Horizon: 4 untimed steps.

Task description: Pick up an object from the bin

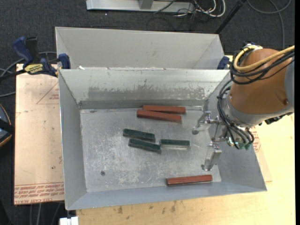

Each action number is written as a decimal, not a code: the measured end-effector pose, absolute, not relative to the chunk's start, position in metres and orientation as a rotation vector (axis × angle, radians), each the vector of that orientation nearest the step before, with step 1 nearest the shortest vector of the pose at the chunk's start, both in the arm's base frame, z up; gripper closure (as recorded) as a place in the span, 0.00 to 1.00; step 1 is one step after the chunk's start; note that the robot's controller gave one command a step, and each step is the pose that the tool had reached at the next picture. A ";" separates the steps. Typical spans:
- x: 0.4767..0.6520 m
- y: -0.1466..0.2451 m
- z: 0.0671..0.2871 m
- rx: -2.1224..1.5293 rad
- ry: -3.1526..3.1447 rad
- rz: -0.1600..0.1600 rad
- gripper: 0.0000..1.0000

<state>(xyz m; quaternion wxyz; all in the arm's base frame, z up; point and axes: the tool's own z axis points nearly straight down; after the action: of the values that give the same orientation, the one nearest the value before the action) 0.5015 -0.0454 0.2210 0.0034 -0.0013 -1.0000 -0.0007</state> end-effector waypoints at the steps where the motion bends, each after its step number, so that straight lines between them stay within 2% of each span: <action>1: 0.503 -0.045 0.224 -0.001 -3.142 -0.001 0.00; 2: 0.526 -0.035 0.180 0.094 -3.149 0.001 0.00; 3: 0.576 -0.035 0.075 0.068 -3.159 -0.002 1.00; 4: 0.576 -0.035 0.075 0.068 -3.159 -0.001 1.00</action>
Offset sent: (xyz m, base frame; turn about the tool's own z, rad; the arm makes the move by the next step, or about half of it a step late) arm 0.0626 0.0308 -0.1379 -0.1878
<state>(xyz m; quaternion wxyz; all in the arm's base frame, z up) 0.5759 -0.0353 0.0753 -0.0092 0.0216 -0.9997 -0.0005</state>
